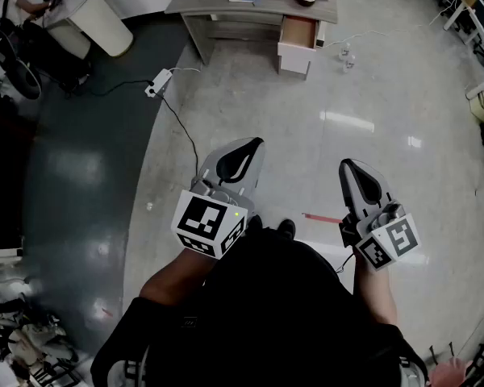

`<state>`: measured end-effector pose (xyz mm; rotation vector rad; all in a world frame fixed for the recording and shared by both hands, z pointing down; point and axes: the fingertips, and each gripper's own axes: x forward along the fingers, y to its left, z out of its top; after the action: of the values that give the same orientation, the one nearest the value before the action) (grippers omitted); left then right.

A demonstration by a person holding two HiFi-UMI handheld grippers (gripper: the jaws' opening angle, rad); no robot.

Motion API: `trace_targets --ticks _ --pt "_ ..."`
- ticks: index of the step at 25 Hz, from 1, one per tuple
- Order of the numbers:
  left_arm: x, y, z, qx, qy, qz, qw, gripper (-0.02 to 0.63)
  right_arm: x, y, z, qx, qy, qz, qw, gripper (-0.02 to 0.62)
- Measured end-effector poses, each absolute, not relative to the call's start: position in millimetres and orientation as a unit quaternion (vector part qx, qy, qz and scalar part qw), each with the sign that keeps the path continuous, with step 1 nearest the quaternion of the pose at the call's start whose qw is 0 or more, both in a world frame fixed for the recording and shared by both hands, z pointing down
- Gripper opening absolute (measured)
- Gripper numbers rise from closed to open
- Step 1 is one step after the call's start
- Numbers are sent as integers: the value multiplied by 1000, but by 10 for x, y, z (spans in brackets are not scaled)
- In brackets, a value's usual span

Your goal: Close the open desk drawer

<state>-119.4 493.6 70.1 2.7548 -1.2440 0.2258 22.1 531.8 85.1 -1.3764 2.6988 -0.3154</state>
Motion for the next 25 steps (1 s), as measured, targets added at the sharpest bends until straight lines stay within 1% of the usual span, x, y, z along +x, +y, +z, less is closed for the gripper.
trace_targets --ticks 7,14,17,19,25 --pt "-1033 4980 760 907 -409 82 55 11 364 5346 925 -450 885 -108 55 11" --pt "-877 4922 781 902 -420 87 48 11 520 5257 970 -423 892 -133 90 17" --pt "-845 4822 793 899 -426 87 45 11 544 5167 993 -416 896 -131 84 25" --pt "-839 4711 814 897 -431 84 47 11 561 5064 1022 -414 897 -133 82 60" --pt "-842 4117 918 895 -437 77 56 11 598 4475 1181 -419 894 -145 66 66"
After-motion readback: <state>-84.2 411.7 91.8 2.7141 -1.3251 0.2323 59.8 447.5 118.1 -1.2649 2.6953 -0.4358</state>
